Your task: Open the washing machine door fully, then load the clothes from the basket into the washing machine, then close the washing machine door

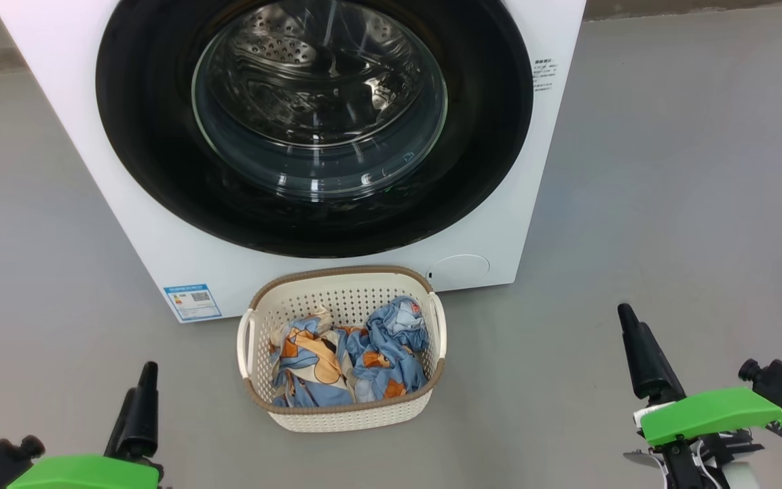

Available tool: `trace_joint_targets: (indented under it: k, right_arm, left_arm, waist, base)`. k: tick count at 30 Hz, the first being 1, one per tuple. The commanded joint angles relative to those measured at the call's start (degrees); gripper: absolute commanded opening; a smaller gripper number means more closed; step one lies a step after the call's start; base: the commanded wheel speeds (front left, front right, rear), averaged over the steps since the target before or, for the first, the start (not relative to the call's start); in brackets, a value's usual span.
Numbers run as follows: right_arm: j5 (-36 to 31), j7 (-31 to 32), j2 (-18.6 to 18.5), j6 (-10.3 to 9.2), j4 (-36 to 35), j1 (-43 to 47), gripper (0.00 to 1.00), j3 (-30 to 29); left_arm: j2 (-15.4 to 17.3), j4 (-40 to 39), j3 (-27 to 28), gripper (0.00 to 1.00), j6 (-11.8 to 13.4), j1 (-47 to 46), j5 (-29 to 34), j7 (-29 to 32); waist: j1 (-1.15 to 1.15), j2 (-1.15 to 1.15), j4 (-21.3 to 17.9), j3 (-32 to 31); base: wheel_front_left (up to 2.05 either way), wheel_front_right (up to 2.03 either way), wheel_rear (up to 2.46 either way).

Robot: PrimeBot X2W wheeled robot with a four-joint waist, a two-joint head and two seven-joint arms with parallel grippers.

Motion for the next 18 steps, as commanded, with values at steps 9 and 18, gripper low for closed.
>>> trace_joint_targets:
  k: [9, 18]
  right_arm:
    - [-8.76, -2.13, -0.40, 0.05, -1.48, -4.10, 1.00, 1.66]
    - [-16.89, -3.64, -0.67, 0.06, -0.79, -4.95, 1.00, 2.78]
  left_arm:
    - [2.06, -1.70, 0.39, 1.00, -0.29, -3.52, 7.96, -2.03]
    - [3.18, -1.53, -0.54, 1.00, -0.32, -4.10, 15.48, -3.55]
  waist:
    - [0.00, 0.00, -0.06, -0.02]
    - [0.00, 0.00, -0.07, -0.09]
  base:
    - [0.00, 0.00, 0.00]
    - [0.00, 0.00, 0.00]
